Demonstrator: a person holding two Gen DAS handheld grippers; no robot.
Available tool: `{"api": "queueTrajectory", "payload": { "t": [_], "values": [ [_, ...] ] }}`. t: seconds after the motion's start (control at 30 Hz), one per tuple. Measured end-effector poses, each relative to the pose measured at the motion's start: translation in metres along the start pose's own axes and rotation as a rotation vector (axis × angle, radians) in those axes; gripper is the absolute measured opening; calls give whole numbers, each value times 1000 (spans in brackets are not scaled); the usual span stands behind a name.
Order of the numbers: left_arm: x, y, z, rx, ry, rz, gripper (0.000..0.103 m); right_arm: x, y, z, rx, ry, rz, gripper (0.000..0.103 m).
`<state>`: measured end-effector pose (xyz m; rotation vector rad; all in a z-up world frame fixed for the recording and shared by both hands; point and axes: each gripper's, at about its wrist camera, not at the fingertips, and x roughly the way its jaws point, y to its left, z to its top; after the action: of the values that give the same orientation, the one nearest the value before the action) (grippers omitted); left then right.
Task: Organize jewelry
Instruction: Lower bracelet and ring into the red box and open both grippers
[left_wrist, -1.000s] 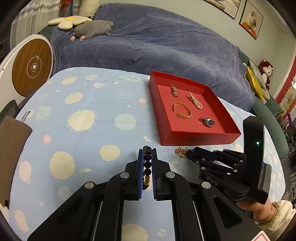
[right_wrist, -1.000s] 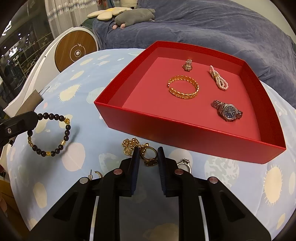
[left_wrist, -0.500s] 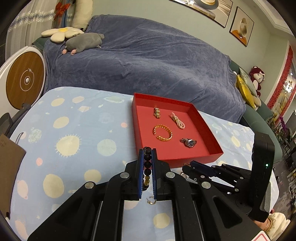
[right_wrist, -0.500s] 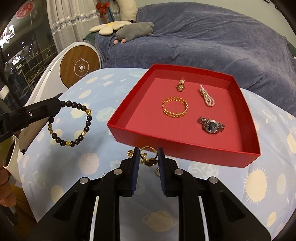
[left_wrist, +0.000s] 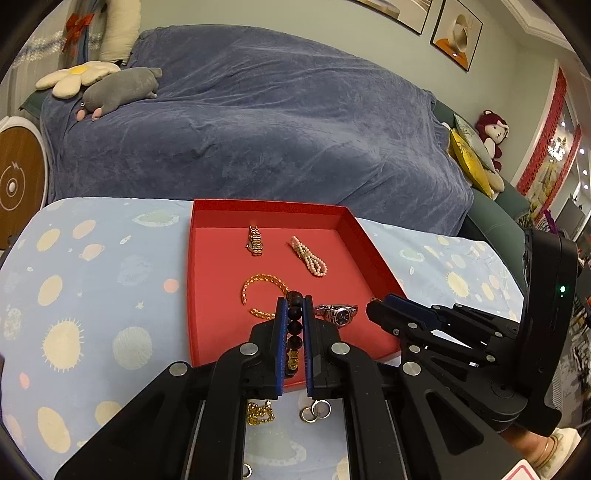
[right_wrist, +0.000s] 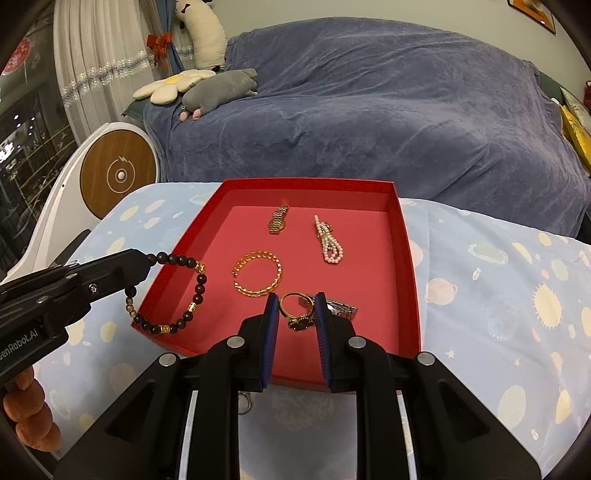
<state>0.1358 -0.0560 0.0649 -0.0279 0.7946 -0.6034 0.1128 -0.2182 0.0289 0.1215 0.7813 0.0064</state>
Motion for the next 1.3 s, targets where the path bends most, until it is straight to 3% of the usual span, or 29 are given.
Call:
{"api": "queueTrajectory", "payload": {
  "t": [0.3,0.7,0.83,0.9,1.1,1.3],
  "values": [
    [39,4,-1,-11,70,4,5,26,-18,-9,25,62,-21,19],
    [51,12,-9,-40,109,42,6,30,-19,-14,24,78,-25,20],
    [49,19,-7,-64,108,46,20,24,-21,-11,33,53,-34,21],
    [44,23,-5,-87,91,58,37,19,-23,-9,41,43,-28,22],
    [12,35,-4,-73,32,97,52,-5,-14,-12,8,6,-5,31],
    [-17,47,-22,-50,27,144,55,-21,-4,-26,-38,2,2,32]
  ]
}}
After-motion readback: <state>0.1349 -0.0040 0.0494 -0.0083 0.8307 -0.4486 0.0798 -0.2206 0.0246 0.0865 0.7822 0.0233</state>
